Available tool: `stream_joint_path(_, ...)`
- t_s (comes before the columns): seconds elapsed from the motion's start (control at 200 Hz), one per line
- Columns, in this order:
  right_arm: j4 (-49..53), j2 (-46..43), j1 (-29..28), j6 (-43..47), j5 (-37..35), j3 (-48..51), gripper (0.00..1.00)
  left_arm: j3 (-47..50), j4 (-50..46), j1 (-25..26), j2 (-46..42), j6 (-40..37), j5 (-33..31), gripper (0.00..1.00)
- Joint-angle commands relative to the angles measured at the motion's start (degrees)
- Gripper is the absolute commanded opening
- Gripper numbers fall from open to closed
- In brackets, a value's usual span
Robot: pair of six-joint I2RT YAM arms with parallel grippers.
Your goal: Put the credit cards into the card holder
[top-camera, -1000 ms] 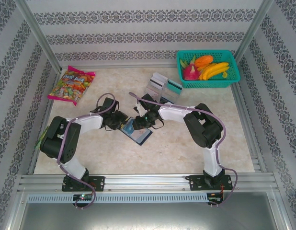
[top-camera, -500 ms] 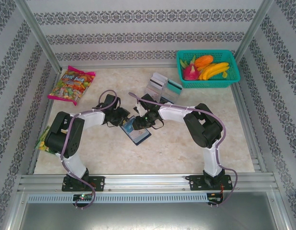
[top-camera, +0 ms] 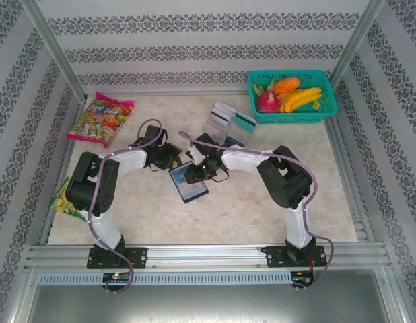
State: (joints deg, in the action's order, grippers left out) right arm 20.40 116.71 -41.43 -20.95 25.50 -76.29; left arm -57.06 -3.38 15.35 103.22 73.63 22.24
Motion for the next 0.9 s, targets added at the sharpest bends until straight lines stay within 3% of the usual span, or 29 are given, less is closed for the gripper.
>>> stream_joint_path(0.0, 8.68, -0.46, -0.77, 1.57, -3.17, -0.91, 0.36, -2.15, -2.88, -1.62, -2.58, -4.04, -1.69, 0.38)
stream_joint_path(0.235, 8.65, -8.47, -0.33, 1.12, -2.15, 0.00, 0.39, -4.27, -7.78, -1.91, -3.87, -8.54, -2.29, 0.38)
stream_joint_path(0.435, 2.40, -18.72, 1.27, -5.06, 1.69, 13.92, 0.44, -2.35, -6.17, -1.91, -2.42, -10.40, -0.19, 0.38)
stream_joint_path(0.575, -5.36, -23.58, 1.53, -13.49, 4.51, 25.02, 0.48, -5.08, -11.72, -1.91, -0.82, -16.68, -1.06, 0.37)
stream_joint_path(0.684, -11.10, -24.11, 0.47, -20.46, 4.88, 30.84, 0.50, -6.39, -14.91, -1.93, 0.45, -20.56, -1.90, 0.37)
stream_joint_path(0.894, -18.24, -19.96, -2.51, -27.15, -1.11, 31.63, 0.51, -5.89, -15.01, -1.78, 3.26, -24.63, 0.19, 0.36)
